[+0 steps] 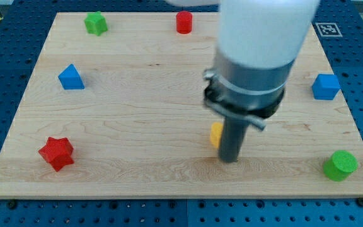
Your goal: Move the heart diagonal to the cube
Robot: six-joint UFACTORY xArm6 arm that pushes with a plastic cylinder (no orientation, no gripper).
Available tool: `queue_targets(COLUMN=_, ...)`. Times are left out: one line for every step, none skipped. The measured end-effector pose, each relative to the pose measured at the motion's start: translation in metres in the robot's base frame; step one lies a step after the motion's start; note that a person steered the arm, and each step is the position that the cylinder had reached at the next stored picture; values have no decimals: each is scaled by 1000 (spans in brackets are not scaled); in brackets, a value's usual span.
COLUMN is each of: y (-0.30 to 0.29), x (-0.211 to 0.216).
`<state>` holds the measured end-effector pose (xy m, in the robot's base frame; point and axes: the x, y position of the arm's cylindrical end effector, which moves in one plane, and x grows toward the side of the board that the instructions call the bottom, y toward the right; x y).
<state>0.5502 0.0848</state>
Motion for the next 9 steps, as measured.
queue_targets(y=31, x=-51)
queue_targets(y=32, x=-37)
queue_targets(y=32, x=2)
queue_targets(y=24, x=24)
queue_targets(y=-14, x=9)
queue_targets(y=-21, x=-24)
queue_targets(y=7, x=-38)
queue_targets(y=24, x=-33)
queue_targets(y=-15, x=-22)
